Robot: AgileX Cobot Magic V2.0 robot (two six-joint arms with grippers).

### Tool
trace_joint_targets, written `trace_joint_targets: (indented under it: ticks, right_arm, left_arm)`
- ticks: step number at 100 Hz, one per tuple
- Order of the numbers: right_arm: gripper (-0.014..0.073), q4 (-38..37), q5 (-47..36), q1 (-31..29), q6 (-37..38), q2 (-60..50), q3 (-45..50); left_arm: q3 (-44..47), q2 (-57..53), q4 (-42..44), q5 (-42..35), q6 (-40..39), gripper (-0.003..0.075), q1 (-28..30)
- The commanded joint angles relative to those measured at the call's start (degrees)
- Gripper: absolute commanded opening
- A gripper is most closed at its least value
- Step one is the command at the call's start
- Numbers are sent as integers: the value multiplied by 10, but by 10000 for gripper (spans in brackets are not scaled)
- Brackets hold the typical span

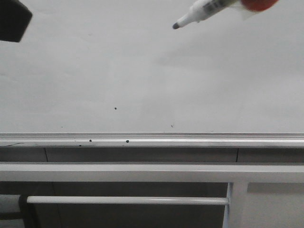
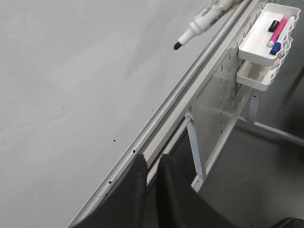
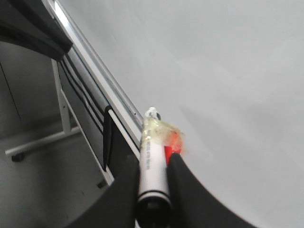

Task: Write number 1 on whiteboard

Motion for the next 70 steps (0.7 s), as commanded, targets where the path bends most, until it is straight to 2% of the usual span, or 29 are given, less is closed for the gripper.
trace_joint_targets:
  ticks: [1, 16, 35, 47, 70]
  right_arm:
    - [-62, -3, -76, -5, 37, -55, 28]
    - [-61, -3, -88, -5, 50, -159, 114]
    - [-60, -3, -75, -5, 85, -264, 171]
    - [-57, -3, -87, -5, 92, -289, 190]
    - [-41, -5, -150, -17, 109, -289, 206]
  left_arm:
    - [-9, -18, -1, -24, -5, -20, -4]
    - [2, -22, 3, -36, -26, -20, -4]
    - [15, -22, 40, -85, -104, -20, -3]
    - [25, -22, 74, -113, -165, -20, -2]
    - [37, -22, 114, -107, -244, -20, -2]
